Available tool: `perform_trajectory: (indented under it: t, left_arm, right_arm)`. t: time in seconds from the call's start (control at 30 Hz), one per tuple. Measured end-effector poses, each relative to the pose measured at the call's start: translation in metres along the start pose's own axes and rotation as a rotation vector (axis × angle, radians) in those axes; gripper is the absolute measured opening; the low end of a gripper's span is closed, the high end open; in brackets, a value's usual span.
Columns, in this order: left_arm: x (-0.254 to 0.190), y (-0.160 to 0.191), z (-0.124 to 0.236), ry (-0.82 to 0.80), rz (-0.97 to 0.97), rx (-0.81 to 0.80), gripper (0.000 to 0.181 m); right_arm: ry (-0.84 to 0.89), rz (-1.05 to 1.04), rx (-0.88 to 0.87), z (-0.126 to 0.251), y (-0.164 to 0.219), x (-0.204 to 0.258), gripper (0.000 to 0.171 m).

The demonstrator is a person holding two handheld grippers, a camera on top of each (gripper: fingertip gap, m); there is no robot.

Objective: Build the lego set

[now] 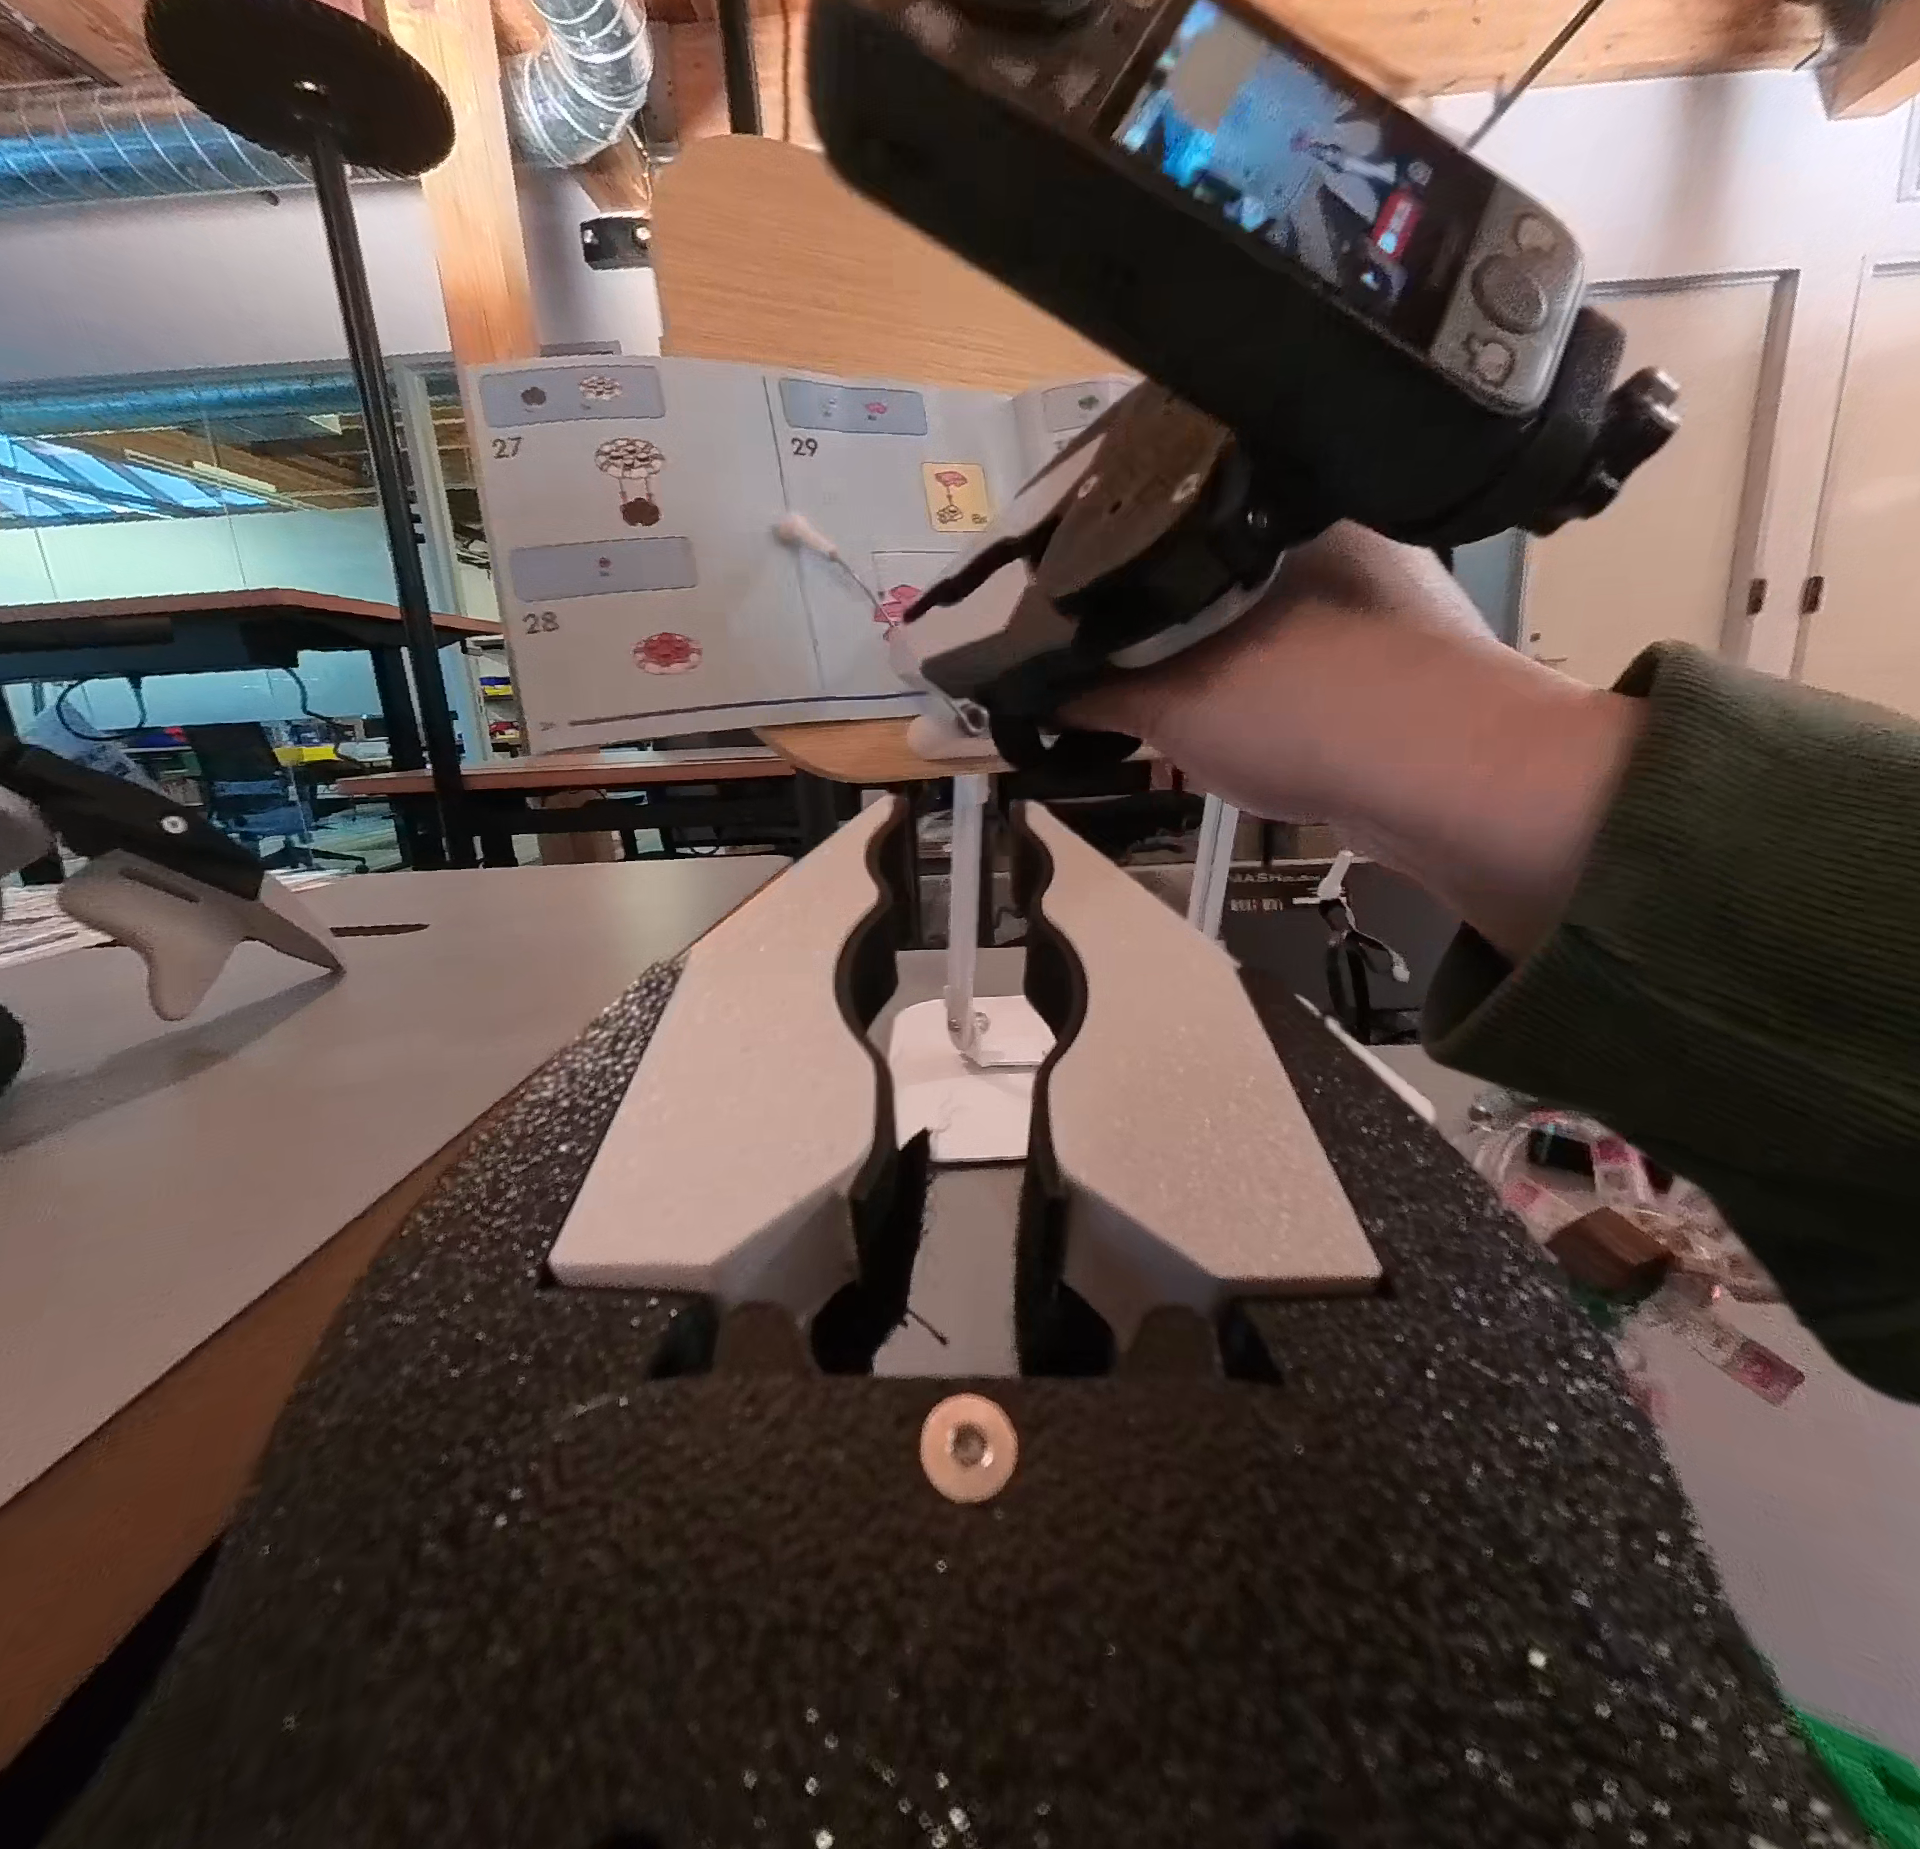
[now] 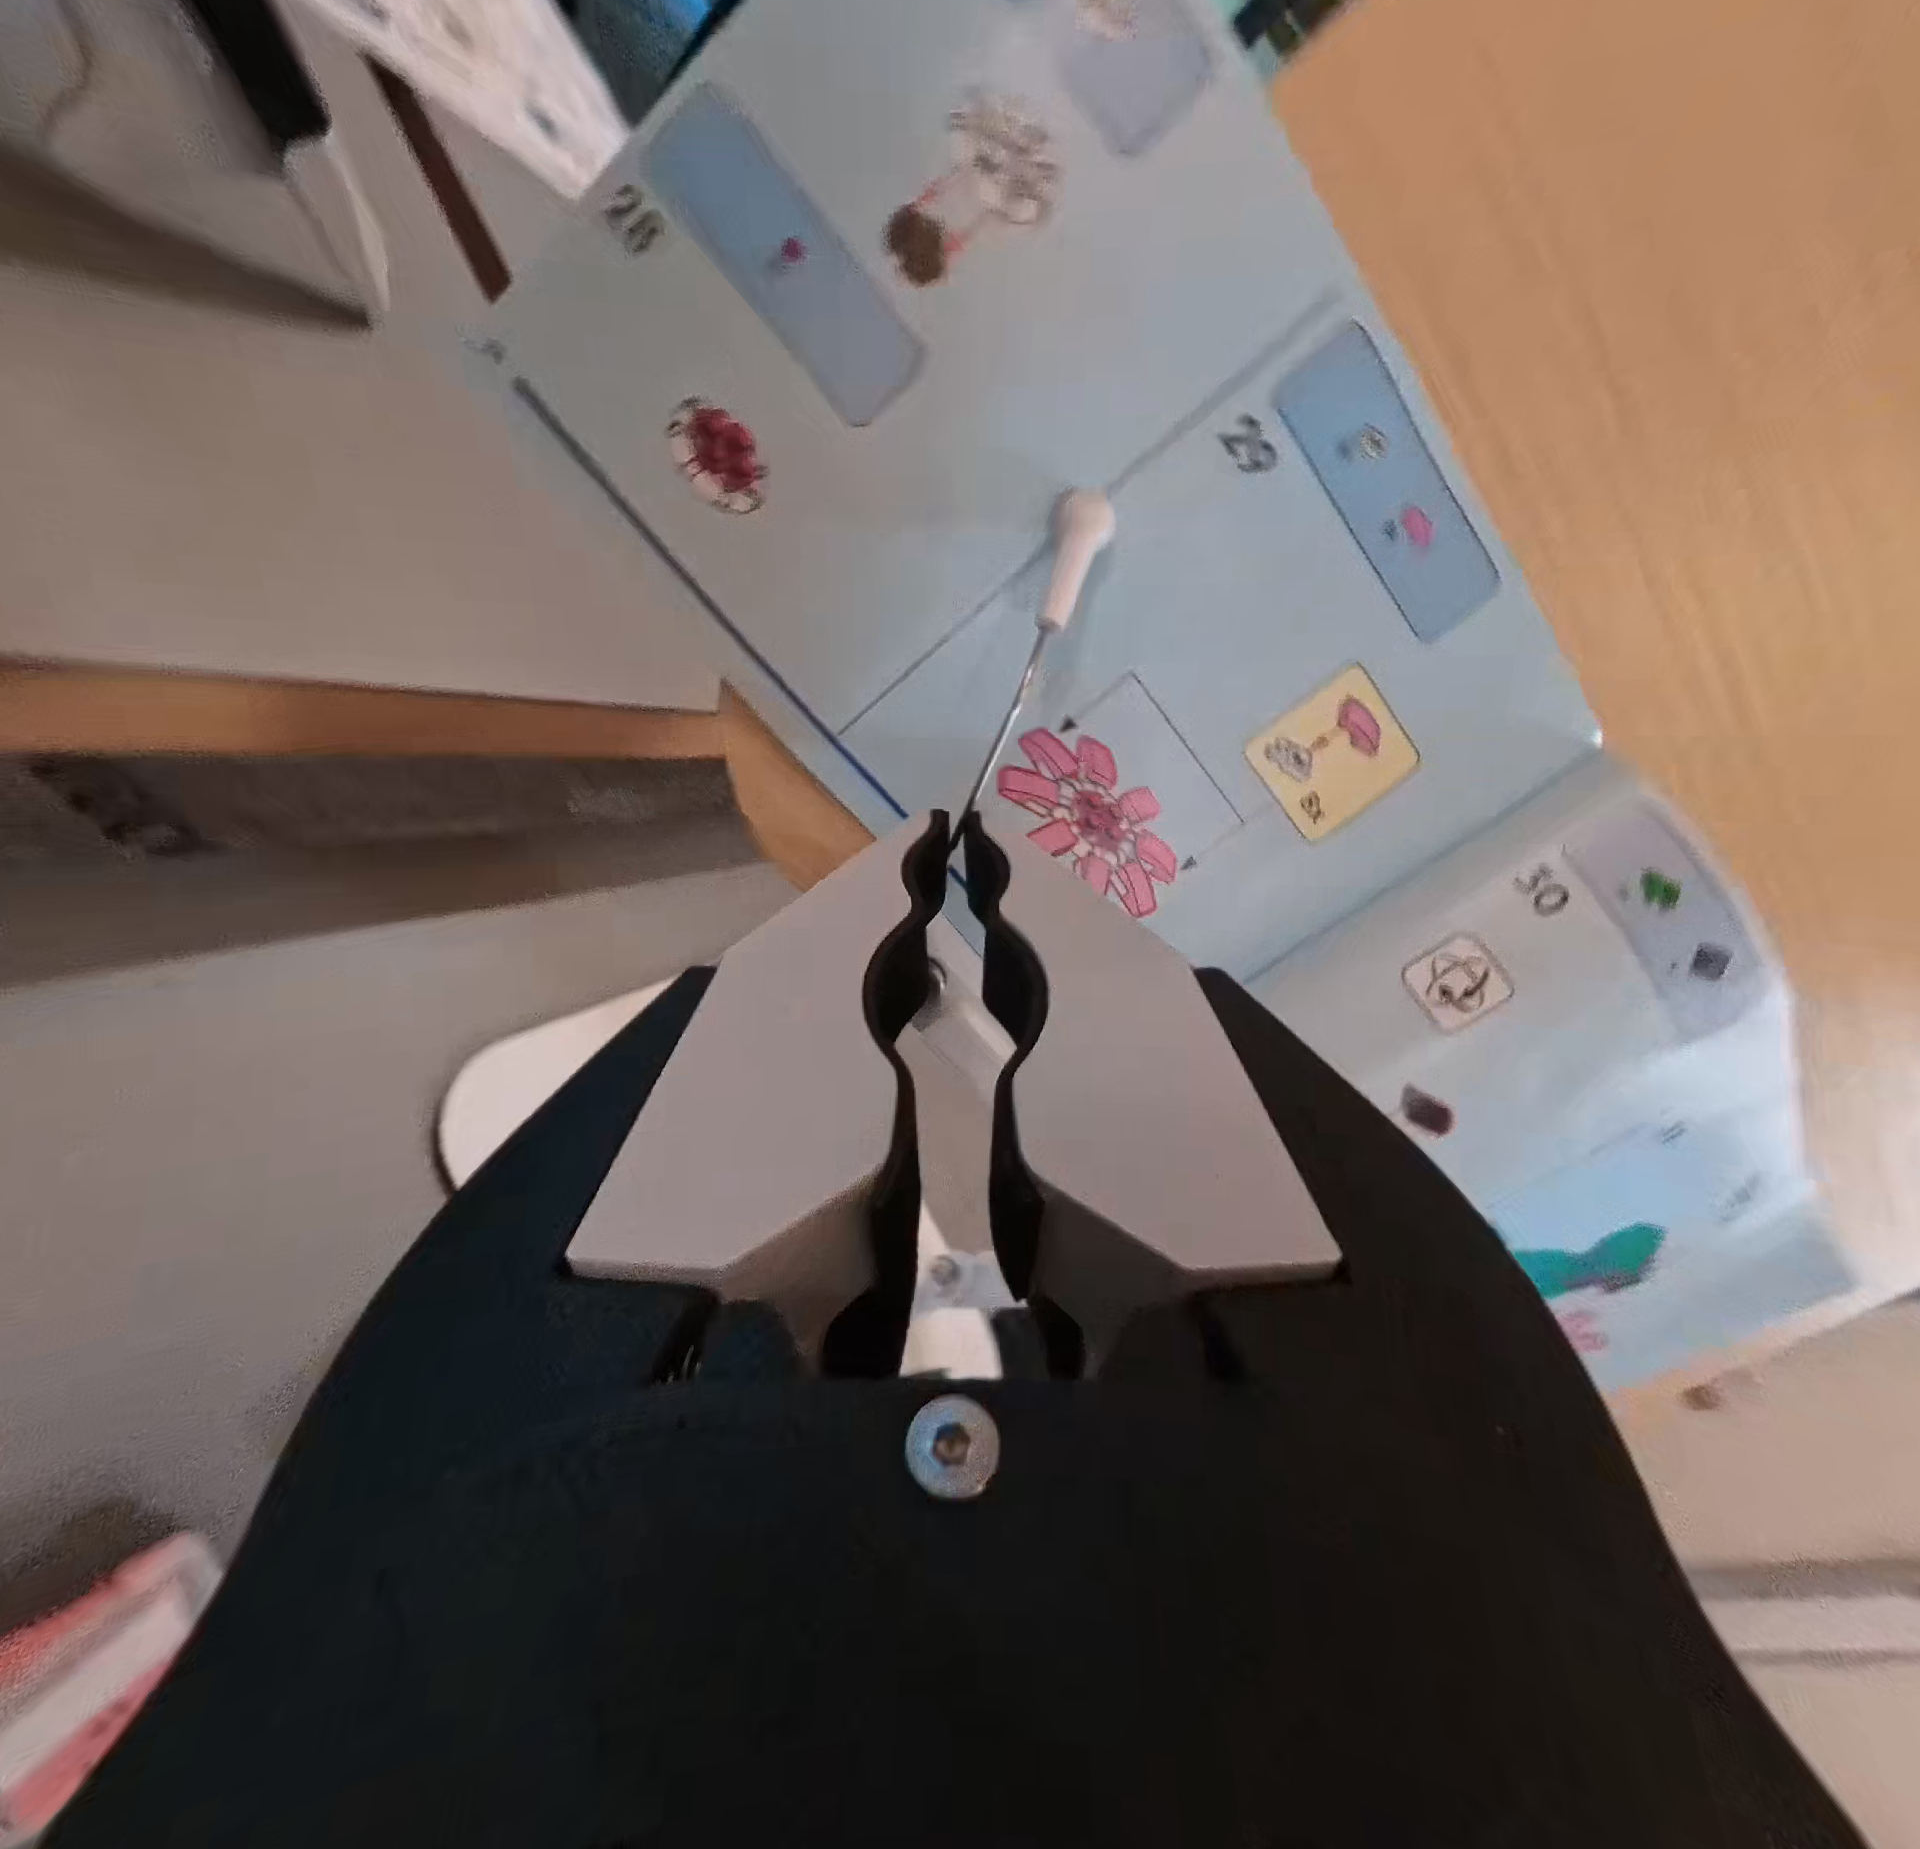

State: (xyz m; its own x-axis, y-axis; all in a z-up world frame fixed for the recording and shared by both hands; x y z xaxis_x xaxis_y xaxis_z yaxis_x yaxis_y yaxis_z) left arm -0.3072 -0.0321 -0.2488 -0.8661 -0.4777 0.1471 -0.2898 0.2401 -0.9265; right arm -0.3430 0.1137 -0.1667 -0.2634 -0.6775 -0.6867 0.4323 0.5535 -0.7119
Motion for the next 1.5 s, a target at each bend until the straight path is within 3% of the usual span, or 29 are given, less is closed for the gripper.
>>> perform_trajectory:
  t: [0.2,0.43,1.0,1.1,1.2,1.27,1.4,1.5]
  left_arm:
    - [0.013,-0.005,0.007,-0.115,-0.004,-0.037,0.011]
    - [0.031,0.005,0.006,-0.238,0.070,0.060,0.000]
    - [0.035,0.005,0.007,-0.246,0.097,0.051,0.003]
    - [0.035,0.005,0.007,-0.243,0.096,0.049,0.003]
    - [0.035,0.005,0.007,-0.238,0.100,0.047,0.004]
    - [0.035,0.005,0.007,-0.229,0.100,0.050,0.007]
    - [0.034,0.006,0.006,-0.217,0.113,0.056,0.009]
    - [0.033,0.007,0.005,-0.201,0.121,0.062,0.009]
  right_arm:
    - [0.074,0.449,0.035,0.000,-0.001,0.022,0.000]
    - [0.006,0.904,0.004,0.001,0.009,0.030,0.000]
    - [0.000,1.556,-0.064,0.003,0.025,0.035,0.003]
    - [-0.001,1.487,-0.074,0.004,0.023,0.034,0.006]
    - [-0.008,1.337,-0.086,0.008,0.019,0.032,0.041]
    - [0.010,1.244,-0.089,0.014,0.017,0.027,0.055]
    - [-0.009,1.009,-0.150,0.042,0.021,0.011,0.053]
    - [0.014,0.747,-0.180,0.062,0.034,-0.017,0.039]
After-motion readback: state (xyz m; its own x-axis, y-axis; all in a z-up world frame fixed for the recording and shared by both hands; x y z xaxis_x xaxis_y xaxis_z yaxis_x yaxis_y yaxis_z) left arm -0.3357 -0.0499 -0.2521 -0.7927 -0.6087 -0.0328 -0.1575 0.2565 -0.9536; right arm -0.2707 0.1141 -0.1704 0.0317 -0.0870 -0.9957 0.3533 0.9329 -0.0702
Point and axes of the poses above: each gripper's, where its closed fingertips meet, z back along the fingers, y out of its underside, x = y × z across the jaws, the point moved 10 cm from there along z, back along the fingers, and after that the axes turned 6 degrees about -z, right-handed, at the moved point
